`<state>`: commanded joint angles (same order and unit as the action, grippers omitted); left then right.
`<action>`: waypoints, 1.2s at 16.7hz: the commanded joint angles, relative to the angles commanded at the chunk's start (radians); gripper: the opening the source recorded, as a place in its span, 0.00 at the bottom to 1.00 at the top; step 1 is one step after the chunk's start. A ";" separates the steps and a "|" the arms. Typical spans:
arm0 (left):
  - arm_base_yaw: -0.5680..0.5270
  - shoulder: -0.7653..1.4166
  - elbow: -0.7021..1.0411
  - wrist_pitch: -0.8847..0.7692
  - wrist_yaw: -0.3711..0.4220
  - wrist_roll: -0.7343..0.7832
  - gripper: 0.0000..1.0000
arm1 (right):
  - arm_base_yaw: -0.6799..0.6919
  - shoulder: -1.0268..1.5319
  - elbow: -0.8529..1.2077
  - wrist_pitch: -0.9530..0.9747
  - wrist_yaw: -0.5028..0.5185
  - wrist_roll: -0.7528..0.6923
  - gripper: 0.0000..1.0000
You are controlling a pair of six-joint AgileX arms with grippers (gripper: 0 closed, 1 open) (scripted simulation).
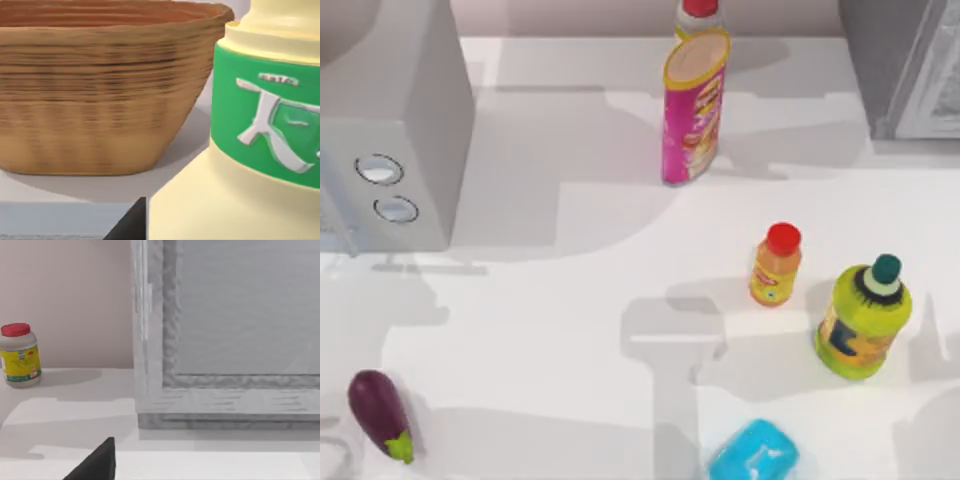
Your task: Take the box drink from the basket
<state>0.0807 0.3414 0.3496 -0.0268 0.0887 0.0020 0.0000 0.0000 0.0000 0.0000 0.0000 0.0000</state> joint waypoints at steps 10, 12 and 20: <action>-0.081 -0.341 -0.350 0.027 -0.089 -0.002 0.00 | 0.000 0.000 0.000 0.000 0.000 0.000 1.00; -0.078 -0.336 -0.350 0.026 -0.088 0.000 0.00 | 0.000 0.000 0.000 0.000 0.000 0.000 1.00; -0.220 -0.092 -0.320 0.250 -0.287 0.015 0.00 | 0.000 0.000 0.000 0.000 0.000 0.000 1.00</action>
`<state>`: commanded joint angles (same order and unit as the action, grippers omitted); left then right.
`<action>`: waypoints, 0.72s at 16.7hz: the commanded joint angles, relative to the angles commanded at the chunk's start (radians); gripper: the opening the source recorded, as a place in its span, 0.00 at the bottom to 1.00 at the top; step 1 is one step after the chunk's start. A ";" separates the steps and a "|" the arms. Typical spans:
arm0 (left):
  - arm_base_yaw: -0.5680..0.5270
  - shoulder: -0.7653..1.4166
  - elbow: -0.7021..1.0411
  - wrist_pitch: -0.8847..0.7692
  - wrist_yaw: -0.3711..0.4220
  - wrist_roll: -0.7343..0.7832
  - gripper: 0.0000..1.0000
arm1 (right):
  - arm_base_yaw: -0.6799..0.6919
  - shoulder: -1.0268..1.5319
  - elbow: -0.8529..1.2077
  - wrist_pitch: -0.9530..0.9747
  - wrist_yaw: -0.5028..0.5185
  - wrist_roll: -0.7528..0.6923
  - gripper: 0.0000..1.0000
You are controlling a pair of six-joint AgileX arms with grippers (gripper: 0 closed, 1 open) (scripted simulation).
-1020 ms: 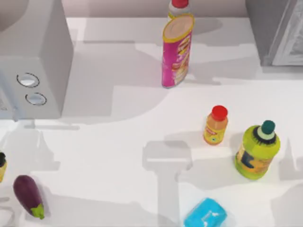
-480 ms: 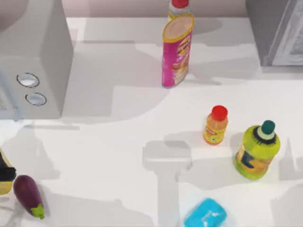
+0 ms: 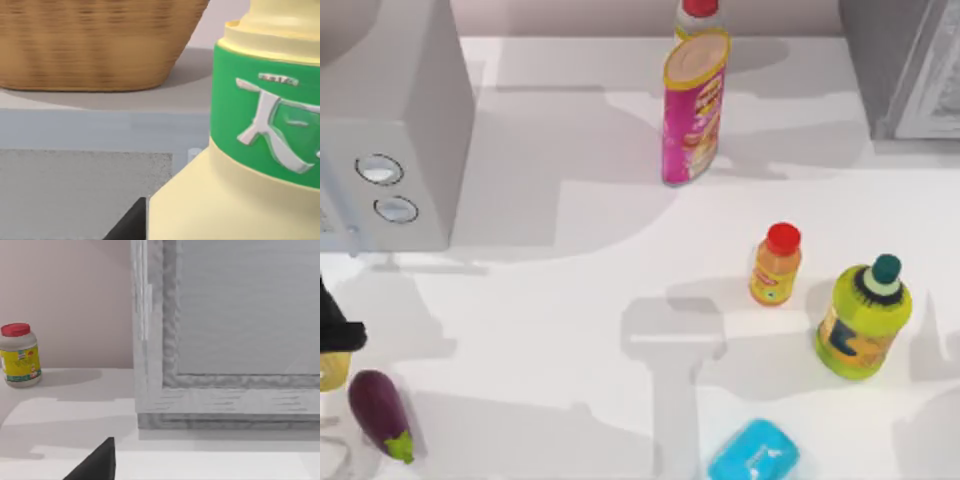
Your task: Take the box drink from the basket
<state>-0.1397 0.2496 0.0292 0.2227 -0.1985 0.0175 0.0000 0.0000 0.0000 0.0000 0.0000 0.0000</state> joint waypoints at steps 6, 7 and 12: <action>-0.217 0.374 0.059 0.368 -0.310 0.033 0.00 | 0.000 0.000 0.000 0.000 0.000 0.000 1.00; -0.254 0.438 0.069 0.431 -0.362 0.039 0.00 | 0.000 0.000 0.000 0.000 0.000 0.000 1.00; -0.414 0.719 0.109 0.700 -0.591 0.061 0.00 | 0.000 0.000 0.000 0.000 0.000 0.000 1.00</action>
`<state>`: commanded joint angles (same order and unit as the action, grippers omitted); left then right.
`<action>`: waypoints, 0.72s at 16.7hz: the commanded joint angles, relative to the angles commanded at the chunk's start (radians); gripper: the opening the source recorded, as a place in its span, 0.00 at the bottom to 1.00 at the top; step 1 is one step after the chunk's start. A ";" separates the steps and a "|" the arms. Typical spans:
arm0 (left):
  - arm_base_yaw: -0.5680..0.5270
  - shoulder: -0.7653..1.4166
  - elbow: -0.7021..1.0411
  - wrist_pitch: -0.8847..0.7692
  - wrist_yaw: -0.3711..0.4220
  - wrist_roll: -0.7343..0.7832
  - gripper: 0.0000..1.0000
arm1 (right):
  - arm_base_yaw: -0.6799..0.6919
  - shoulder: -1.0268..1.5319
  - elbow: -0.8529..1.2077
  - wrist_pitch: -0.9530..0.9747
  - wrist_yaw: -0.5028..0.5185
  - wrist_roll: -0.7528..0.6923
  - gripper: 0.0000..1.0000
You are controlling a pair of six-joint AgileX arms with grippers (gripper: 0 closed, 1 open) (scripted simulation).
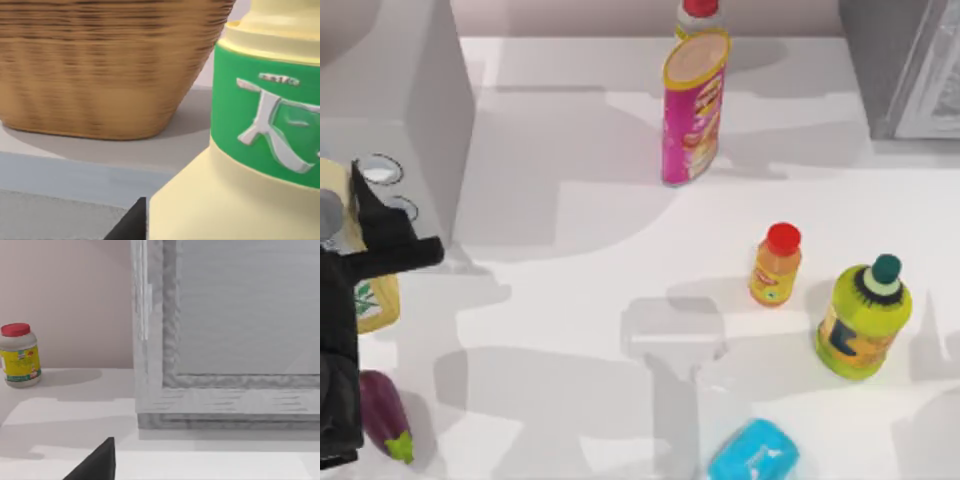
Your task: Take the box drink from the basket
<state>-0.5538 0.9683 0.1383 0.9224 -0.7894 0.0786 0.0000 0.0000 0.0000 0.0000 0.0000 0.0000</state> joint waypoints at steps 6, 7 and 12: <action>-0.082 0.146 0.018 0.135 -0.117 0.010 0.00 | 0.000 0.000 0.000 0.000 0.000 0.000 1.00; -0.082 0.146 0.018 0.135 -0.117 0.010 0.00 | 0.000 0.000 0.000 0.000 0.000 0.000 1.00; -0.074 0.159 0.014 0.147 -0.110 0.010 0.00 | 0.000 0.000 0.000 0.000 0.000 0.000 1.00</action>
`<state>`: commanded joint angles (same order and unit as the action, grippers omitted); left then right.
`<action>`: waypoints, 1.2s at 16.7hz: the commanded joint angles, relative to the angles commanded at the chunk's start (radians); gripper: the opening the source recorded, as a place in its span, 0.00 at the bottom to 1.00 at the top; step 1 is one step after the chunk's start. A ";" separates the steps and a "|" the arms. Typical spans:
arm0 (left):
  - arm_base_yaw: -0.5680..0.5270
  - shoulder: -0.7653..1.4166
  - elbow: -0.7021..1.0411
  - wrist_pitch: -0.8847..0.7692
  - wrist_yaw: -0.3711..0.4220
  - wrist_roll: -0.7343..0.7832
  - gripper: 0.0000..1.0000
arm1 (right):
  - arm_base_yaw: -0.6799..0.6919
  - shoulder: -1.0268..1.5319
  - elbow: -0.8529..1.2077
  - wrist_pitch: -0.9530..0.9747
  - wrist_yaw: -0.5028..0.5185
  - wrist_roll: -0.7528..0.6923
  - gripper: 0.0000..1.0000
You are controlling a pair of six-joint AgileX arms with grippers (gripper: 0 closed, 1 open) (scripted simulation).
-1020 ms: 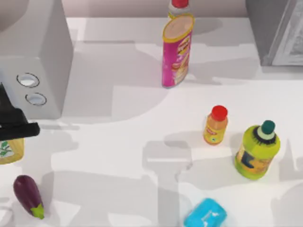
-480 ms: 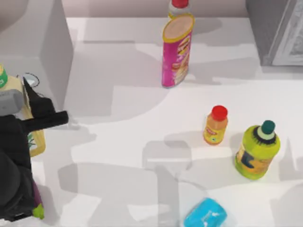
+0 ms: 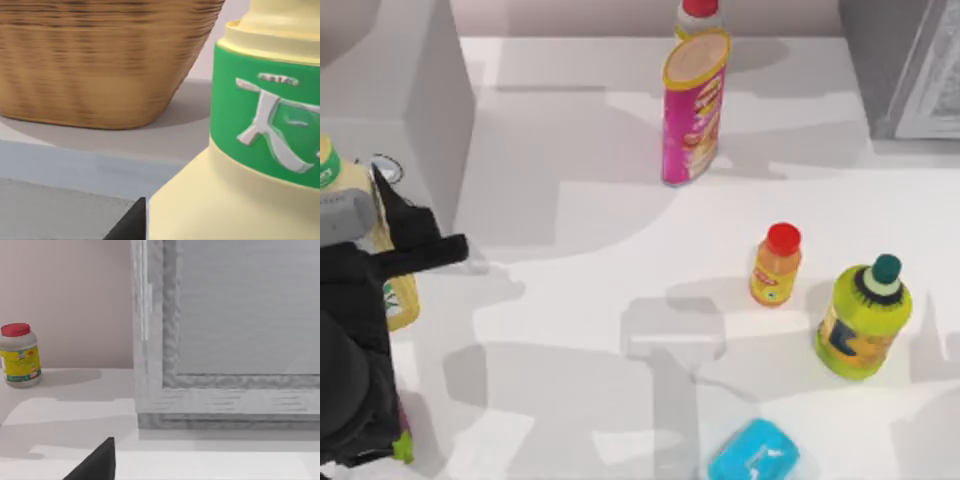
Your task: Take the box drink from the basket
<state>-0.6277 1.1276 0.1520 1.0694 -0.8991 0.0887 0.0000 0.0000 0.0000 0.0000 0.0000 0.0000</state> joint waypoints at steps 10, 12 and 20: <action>0.137 0.424 0.020 0.389 0.147 -0.019 0.00 | 0.000 0.000 0.000 0.000 0.000 0.000 1.00; 0.163 0.487 0.023 0.448 0.172 -0.022 0.00 | 0.000 0.000 0.000 0.000 0.000 0.000 1.00; 0.175 0.513 0.027 0.473 0.184 -0.023 0.15 | 0.000 0.000 0.000 0.000 0.000 0.000 1.00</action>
<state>-0.4522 1.6407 0.1785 1.5423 -0.7153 0.0656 0.0000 0.0000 0.0000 0.0000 0.0000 0.0000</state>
